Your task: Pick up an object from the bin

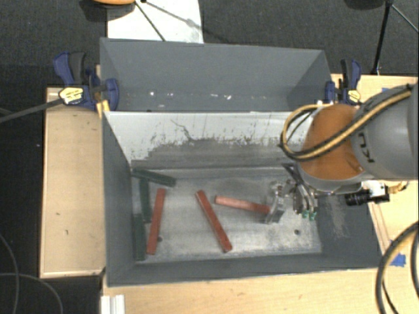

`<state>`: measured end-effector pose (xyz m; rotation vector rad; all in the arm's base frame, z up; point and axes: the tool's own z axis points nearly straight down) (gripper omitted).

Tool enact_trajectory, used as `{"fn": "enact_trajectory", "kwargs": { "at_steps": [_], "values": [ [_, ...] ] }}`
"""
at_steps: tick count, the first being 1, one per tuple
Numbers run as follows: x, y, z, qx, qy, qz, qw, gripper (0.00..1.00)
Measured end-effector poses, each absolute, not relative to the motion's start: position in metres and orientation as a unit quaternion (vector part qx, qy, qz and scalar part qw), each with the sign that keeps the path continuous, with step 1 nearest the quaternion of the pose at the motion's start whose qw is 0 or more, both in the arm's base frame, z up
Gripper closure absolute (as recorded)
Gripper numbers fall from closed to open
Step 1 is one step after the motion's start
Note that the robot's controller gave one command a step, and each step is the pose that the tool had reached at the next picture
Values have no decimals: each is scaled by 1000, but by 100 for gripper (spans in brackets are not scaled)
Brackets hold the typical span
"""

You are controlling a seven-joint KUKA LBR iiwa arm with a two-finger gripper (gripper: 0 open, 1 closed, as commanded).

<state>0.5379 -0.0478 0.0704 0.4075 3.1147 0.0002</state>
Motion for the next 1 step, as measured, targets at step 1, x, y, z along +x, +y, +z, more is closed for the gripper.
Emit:
{"fn": "enact_trajectory", "kwargs": {
  "at_steps": [1],
  "values": [
    [525,-84,214,131,991,0,1,100]
  ]
}}
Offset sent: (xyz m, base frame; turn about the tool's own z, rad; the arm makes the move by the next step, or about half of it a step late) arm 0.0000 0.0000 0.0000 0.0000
